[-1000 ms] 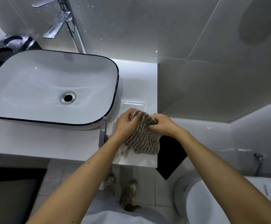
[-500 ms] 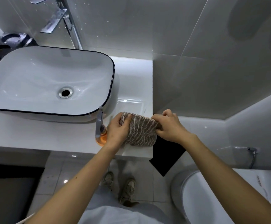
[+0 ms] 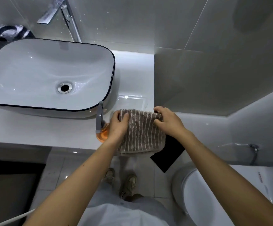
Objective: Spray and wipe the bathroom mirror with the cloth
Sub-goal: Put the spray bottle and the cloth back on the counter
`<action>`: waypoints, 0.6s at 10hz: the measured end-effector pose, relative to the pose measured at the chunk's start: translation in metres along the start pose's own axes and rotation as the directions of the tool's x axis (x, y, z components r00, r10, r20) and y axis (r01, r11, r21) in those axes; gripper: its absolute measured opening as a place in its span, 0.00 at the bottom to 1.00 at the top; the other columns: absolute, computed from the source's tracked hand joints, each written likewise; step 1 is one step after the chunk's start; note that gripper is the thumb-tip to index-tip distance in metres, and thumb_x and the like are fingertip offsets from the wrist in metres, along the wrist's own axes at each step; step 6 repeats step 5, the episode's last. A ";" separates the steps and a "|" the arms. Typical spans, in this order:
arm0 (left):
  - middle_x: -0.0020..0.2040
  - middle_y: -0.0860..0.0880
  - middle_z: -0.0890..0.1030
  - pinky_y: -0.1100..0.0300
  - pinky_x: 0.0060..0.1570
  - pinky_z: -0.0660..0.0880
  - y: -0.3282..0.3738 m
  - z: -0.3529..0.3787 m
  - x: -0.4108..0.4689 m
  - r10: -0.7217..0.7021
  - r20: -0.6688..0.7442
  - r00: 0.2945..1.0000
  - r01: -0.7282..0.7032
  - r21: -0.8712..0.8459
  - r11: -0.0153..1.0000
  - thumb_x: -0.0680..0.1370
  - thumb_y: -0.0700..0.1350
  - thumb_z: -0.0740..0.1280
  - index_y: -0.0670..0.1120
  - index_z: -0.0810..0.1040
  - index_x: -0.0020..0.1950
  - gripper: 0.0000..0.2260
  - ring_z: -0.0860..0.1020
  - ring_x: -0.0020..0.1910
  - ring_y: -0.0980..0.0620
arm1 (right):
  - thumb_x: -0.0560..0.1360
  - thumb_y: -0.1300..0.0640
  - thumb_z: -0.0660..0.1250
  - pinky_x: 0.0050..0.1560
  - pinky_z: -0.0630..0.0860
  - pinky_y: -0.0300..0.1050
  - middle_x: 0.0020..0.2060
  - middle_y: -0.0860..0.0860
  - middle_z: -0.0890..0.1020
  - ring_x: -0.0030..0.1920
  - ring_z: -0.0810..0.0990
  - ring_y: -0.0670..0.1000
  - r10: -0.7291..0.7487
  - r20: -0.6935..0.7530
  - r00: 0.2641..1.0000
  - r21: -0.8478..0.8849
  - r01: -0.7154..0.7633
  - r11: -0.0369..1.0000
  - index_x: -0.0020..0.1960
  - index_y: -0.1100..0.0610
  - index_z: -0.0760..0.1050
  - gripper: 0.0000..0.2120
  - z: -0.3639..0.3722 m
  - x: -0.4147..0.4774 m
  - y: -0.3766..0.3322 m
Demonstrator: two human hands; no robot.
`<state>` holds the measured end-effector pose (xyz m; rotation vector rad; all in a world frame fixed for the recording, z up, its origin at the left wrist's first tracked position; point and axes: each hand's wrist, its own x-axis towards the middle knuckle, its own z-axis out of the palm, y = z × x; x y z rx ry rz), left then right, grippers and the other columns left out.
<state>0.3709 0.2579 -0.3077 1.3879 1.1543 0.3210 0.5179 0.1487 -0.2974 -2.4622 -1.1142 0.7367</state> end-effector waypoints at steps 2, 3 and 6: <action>0.75 0.49 0.61 0.56 0.61 0.63 0.004 0.005 0.013 0.015 0.024 1.000 -0.016 0.020 1.000 0.79 0.47 0.59 0.53 0.59 0.73 0.22 0.62 0.72 0.47 | 0.76 0.53 0.60 0.64 0.64 0.53 0.71 0.50 0.61 0.69 0.60 0.56 0.046 0.090 0.995 -0.139 -0.033 0.990 0.74 0.49 0.54 0.28 0.018 0.007 0.007; 0.74 0.48 0.64 0.58 0.60 0.65 0.001 0.006 0.011 0.019 0.037 0.999 -0.020 0.024 1.000 0.79 0.45 0.58 0.50 0.62 0.72 0.21 0.65 0.70 0.48 | 0.77 0.53 0.59 0.66 0.63 0.53 0.73 0.49 0.60 0.71 0.57 0.55 0.025 0.151 0.988 -0.130 -0.005 0.992 0.74 0.48 0.52 0.29 0.022 0.006 0.004; 0.72 0.48 0.67 0.50 0.62 0.72 0.004 0.005 0.006 0.046 0.115 0.992 -0.054 0.063 0.997 0.78 0.45 0.59 0.51 0.63 0.71 0.20 0.72 0.63 0.49 | 0.76 0.53 0.60 0.68 0.62 0.52 0.73 0.49 0.60 0.72 0.57 0.52 -0.008 0.126 0.992 -0.134 0.025 0.991 0.74 0.48 0.54 0.29 0.017 0.001 -0.014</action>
